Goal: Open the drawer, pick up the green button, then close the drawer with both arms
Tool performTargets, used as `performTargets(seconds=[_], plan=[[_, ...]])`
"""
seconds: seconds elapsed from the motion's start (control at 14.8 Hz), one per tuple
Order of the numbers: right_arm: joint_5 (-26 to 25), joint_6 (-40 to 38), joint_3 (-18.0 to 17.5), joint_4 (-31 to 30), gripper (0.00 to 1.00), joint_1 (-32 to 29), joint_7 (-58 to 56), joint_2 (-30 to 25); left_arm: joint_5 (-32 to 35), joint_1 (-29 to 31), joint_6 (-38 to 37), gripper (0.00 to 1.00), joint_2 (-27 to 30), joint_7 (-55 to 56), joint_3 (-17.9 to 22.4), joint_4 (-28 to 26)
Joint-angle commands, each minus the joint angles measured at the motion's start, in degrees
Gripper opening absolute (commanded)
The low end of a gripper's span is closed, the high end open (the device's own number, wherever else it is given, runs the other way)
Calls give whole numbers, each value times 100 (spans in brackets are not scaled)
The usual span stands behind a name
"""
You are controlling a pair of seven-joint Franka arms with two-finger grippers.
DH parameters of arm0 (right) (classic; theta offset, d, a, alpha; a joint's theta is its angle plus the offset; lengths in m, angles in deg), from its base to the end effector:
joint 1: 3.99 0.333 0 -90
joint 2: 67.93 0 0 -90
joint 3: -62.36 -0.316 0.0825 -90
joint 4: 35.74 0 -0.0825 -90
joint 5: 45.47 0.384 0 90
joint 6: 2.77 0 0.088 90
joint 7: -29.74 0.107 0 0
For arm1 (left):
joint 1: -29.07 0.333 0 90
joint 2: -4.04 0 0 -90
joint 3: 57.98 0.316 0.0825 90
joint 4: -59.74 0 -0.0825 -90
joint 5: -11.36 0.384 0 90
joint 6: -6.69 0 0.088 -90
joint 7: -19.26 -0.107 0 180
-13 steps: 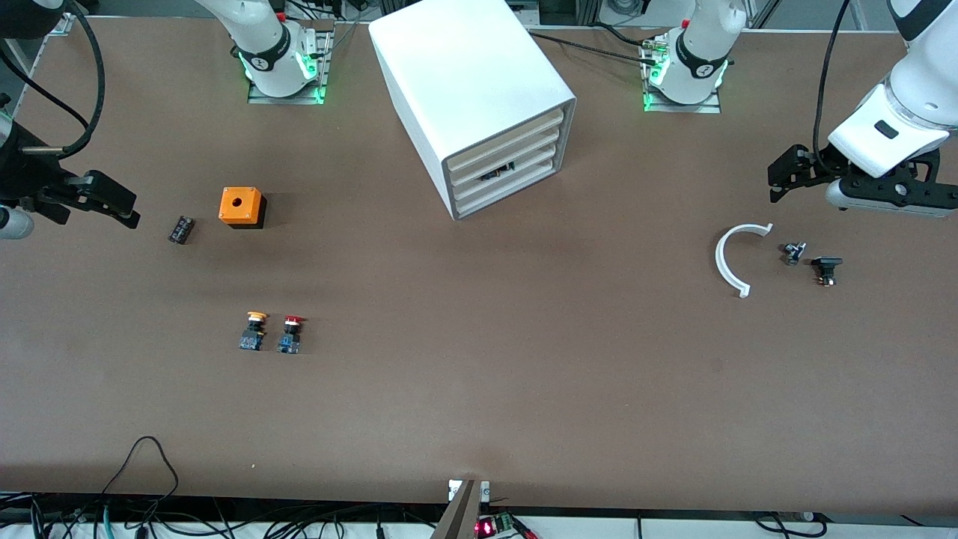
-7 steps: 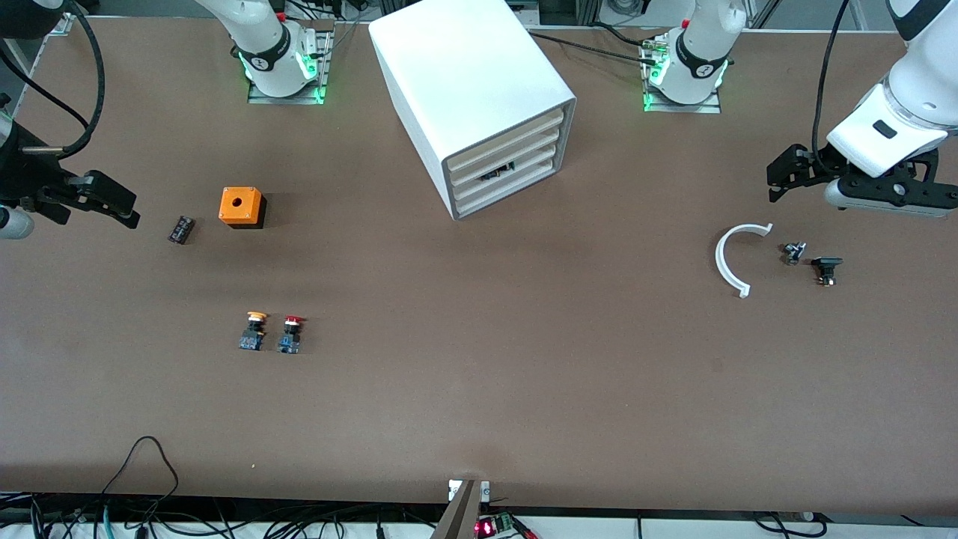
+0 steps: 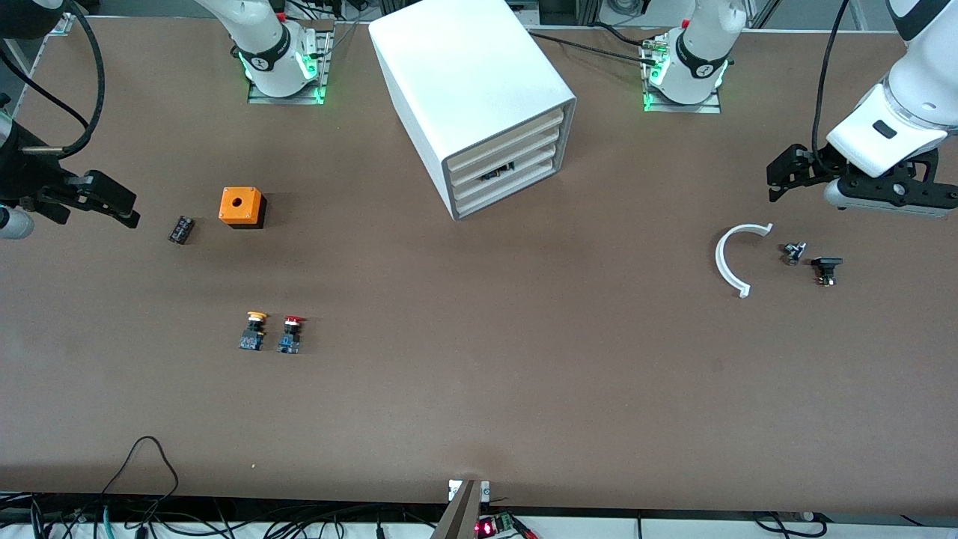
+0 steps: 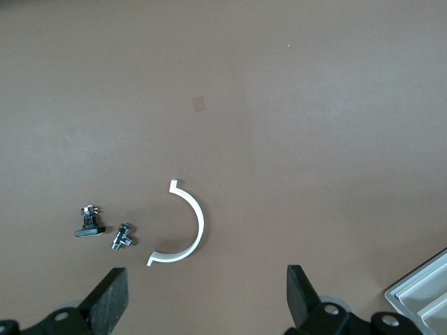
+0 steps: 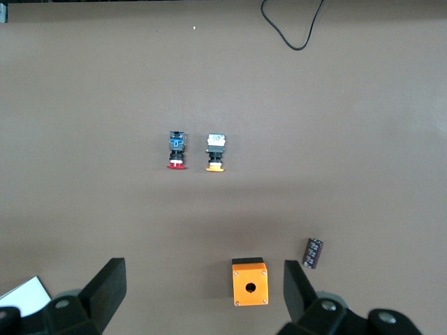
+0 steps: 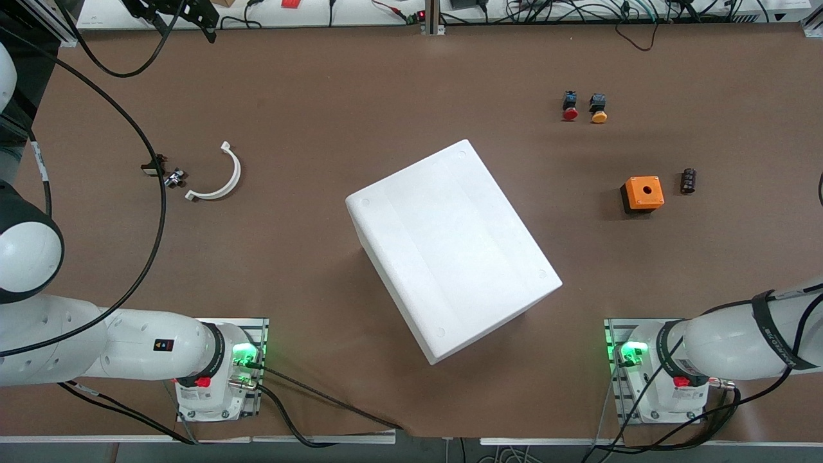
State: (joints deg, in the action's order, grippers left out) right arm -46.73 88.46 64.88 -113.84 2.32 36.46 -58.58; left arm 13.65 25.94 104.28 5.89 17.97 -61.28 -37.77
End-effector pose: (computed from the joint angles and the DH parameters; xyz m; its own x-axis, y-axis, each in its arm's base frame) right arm 0.6062 0.0403 0.6301 0.9964 -0.0497 0.0690 -0.0513 -0.9985 0.0212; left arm 0.5510 -0.0588 0.5918 0.9897 -0.1395 0.0326 -0.1381 -0.9895 -0.0424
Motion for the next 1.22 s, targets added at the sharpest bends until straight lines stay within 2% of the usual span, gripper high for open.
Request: performTargets(seconds=[0.0, 0.14, 0.34, 0.61, 0.74, 1.01, 1.15], plan=[[-6, -141, -6, 155, 100, -25, -91, 67, -88, -12, -126, 100, 35, -2, 5, 83], [-6, -149, -6, 94, 100, 1, -47, 128, -132, -4, -135, 100, 26, -55, 5, 83], [90, -97, -24, 76, 100, -7, -65, 243, -745, 40, -459, 100, -35, -46, 22, 74], [267, -97, -15, 67, 100, -7, -56, 506, -1001, 6, -521, 100, -115, -64, 14, 74], [275, -97, -24, 58, 100, 10, -47, 673, -1466, -12, -844, 100, -377, -81, 14, 74], [267, -44, -24, 23, 100, 107, 23, 1025, -2897, 32, -1128, 100, -799, -151, 14, 30], [275, -26, -24, 14, 99, 124, -3, 1235, -3565, 5, -1268, 100, -1150, -606, 14, -22]])
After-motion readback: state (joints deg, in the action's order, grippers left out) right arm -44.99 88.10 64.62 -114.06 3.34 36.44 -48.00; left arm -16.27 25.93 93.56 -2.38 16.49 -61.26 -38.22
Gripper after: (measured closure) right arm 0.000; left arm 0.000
